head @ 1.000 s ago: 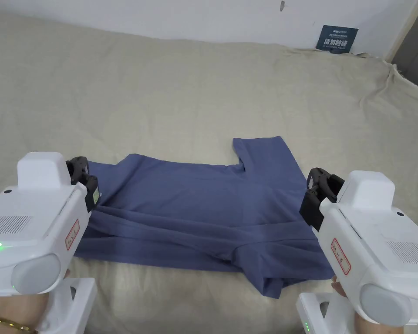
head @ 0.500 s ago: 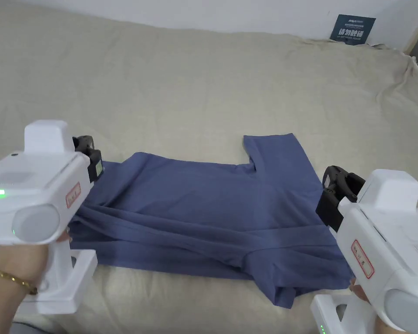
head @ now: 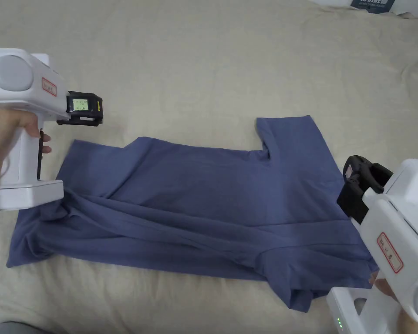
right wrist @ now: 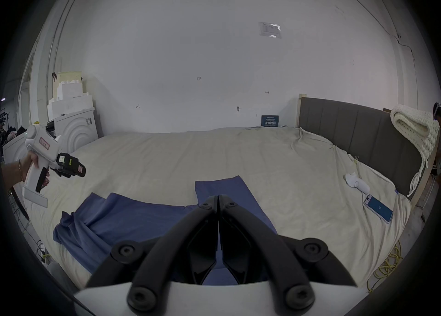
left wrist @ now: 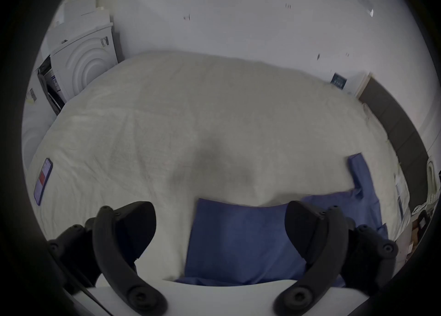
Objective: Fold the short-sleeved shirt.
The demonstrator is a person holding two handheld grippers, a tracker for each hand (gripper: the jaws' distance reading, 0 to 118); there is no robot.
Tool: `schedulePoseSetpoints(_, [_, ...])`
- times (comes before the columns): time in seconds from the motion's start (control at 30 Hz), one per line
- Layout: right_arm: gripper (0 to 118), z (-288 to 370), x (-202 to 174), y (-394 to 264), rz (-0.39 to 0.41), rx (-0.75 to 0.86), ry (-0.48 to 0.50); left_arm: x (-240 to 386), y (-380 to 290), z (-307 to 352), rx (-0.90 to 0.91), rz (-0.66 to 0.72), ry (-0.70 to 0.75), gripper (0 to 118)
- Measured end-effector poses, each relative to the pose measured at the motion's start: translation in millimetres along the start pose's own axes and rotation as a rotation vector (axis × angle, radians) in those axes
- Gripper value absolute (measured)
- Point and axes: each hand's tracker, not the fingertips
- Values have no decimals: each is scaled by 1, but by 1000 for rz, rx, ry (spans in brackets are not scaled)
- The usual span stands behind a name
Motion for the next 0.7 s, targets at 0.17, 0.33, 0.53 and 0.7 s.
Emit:
schedulePoseSetpoints(0.17, [0, -8, -2, -1, 6, -15, -5, -10, 11, -38, -134, 36, 21, 113])
schedulePoseSetpoints(0.33, [0, -12, -2, -1, 25, -21, -17, -13, 7, -73, -236, 10, 92, 112])
schedulePoseSetpoints(0.53, [0, -19, 3, -4, 31, -37, -45, -7, -2, -86, -241, -4, 71, 44])
schedulePoseSetpoints(0.7, [0, -21, 8, -15, 7, -57, -59, 8, -23, -77, -217, -63, 74, 0])
